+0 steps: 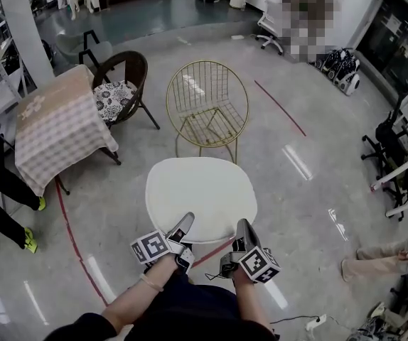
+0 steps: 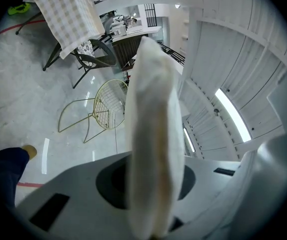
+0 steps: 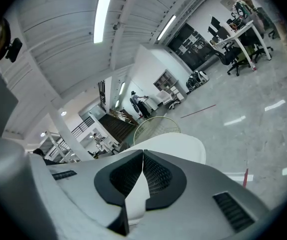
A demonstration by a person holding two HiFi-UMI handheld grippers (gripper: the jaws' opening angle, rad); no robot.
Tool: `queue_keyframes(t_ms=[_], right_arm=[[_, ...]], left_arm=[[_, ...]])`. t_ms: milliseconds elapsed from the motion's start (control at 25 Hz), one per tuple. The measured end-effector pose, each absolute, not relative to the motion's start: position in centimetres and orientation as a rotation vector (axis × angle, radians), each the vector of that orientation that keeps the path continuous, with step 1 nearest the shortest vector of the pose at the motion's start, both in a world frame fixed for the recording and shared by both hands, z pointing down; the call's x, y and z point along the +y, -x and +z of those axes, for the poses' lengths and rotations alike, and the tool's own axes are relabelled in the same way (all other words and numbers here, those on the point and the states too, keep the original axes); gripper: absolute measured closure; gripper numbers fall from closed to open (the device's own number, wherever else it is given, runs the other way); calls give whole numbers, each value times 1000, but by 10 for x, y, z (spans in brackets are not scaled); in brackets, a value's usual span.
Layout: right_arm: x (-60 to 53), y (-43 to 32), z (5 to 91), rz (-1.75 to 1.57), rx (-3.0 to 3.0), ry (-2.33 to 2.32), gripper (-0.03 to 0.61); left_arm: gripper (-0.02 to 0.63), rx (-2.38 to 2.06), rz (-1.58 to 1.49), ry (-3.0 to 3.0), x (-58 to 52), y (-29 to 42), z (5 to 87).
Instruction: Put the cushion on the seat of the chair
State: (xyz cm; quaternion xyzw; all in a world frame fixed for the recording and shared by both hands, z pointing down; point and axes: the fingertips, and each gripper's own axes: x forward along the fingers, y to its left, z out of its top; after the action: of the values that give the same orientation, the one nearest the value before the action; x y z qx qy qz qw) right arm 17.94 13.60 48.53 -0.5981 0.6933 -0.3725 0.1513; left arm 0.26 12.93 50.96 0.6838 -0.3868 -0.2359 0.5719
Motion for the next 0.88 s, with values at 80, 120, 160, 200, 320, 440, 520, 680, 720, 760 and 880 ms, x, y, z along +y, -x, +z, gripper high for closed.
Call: queue_keyframes(t_ms=[80, 120, 160, 200, 320, 440, 520, 680, 720, 760, 880], right_arm=[[123, -180, 488, -1078, 1989, 1725, 586], [117, -179, 489, -1085, 1991, 1728, 586], [112, -178, 489, -1092, 1993, 1728, 586], [106, -177, 489, -1099, 1995, 1728, 586], [90, -175, 487, -1110, 2002, 1729, 586], [71, -172, 483, -1116, 2007, 1735, 586], [58, -171, 484, -1122, 2006, 1741, 586], [29, -169, 489, -1147, 1994, 1743, 586], [22, -168, 488, -1148, 1993, 1737, 586], [14, -167, 486, -1148, 1994, 1728, 586], [-7, -163, 482, -1148, 2003, 1704, 586]], left_arm=[[538, -900, -557, -1594, 117, -3, 511], [538, -897, -561, -1586, 112, -3, 511], [538, -896, -564, -1577, 106, -3, 512], [538, -896, -567, -1569, 101, -2, 512], [538, -901, -572, -1551, 84, 1, 512], [538, -898, -580, -1534, 64, 4, 511], [538, -893, -585, -1526, 51, 6, 511], [538, -880, -584, -1522, 22, 7, 512], [538, -876, -584, -1522, 16, 6, 512], [538, -872, -584, -1521, 9, 6, 511], [538, -861, -594, -1513, -11, 7, 510]])
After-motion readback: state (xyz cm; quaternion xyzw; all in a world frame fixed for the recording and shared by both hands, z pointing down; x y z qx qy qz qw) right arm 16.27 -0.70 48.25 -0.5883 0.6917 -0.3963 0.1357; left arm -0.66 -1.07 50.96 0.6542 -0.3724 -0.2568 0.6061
